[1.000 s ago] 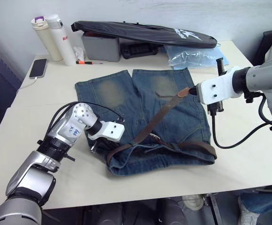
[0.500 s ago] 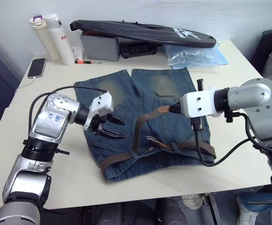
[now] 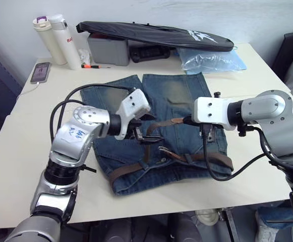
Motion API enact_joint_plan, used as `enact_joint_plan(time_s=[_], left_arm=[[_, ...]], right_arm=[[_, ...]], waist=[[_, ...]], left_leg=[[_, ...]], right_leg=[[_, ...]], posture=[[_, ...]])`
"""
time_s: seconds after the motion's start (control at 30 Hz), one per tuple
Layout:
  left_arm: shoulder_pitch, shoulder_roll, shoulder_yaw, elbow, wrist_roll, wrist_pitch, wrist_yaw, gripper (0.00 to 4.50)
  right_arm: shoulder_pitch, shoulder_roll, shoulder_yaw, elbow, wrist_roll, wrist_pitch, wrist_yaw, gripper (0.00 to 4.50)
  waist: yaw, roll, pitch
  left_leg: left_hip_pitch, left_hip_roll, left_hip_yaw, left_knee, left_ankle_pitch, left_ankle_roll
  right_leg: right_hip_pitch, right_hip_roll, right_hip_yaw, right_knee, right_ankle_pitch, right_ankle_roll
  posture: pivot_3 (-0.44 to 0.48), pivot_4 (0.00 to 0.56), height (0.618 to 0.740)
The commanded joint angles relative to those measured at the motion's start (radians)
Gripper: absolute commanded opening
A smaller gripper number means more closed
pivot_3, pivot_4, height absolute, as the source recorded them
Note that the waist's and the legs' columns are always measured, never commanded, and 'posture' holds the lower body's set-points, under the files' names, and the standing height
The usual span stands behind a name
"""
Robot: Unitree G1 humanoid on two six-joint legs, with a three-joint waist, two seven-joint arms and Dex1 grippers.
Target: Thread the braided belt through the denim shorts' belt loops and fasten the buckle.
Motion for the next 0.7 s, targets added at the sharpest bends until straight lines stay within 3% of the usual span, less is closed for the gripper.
enact_joint_plan(time_s=[0.03, 0.2, 0.33, 0.37, 0.7], left_arm=[[-0.043, -0.006, -0.058, -0.022, 0.045, 0.007, 0.104, 3.71], [-0.060, -0.026, -0.057, -0.039, 0.020, 0.040, 0.127, 1.97], [-0.075, -0.031, -0.037, -0.030, -0.005, 0.057, 0.148, 0.22], [-0.074, -0.025, -0.036, -0.029, -0.013, 0.059, 0.149, 0.05], [-0.049, 0.006, -0.034, -0.030, -0.046, 0.061, 0.183, 0.05]], right_arm=[[-0.014, 0.001, -0.011, -0.049, 0.004, 0.028, -0.018, 0.00], [-0.008, 0.002, -0.010, -0.061, 0.006, 0.042, -0.031, 0.00], [0.002, 0.003, -0.006, -0.071, 0.010, 0.054, -0.045, 0.00], [0.003, 0.004, -0.006, -0.073, 0.011, 0.057, -0.050, 0.00], [0.010, 0.002, -0.012, -0.079, 0.029, 0.061, -0.067, 0.00]], waist=[[0.000, 0.000, 0.000], [0.002, 0.000, 0.000], [0.002, 0.000, 0.000], [0.002, 0.000, 0.000], [0.002, 0.000, 0.000]], left_leg=[[0.000, 0.000, 0.000, 0.000, 0.000, 0.000], [-0.001, 0.000, 0.000, 0.000, 0.000, 0.000], [0.000, 0.000, 0.000, 0.000, 0.000, 0.000], [0.000, 0.000, 0.000, 0.000, 0.000, 0.000], [0.000, 0.000, 0.000, 0.000, 0.000, 0.000]], right_leg=[[0.000, 0.000, 0.000, 0.000, 0.000, 0.000], [0.000, 0.000, 0.000, -0.001, 0.000, 0.000], [0.000, 0.000, 0.000, -0.001, 0.000, 0.000], [0.000, 0.000, 0.000, -0.001, 0.000, 0.000], [0.000, 0.000, 0.000, -0.001, 0.000, 0.000]], posture=[[0.000, 0.150, 0.740], [0.000, 0.150, 0.740], [0.000, 0.150, 0.740], [0.000, 0.150, 0.740], [0.000, 0.150, 0.740]])
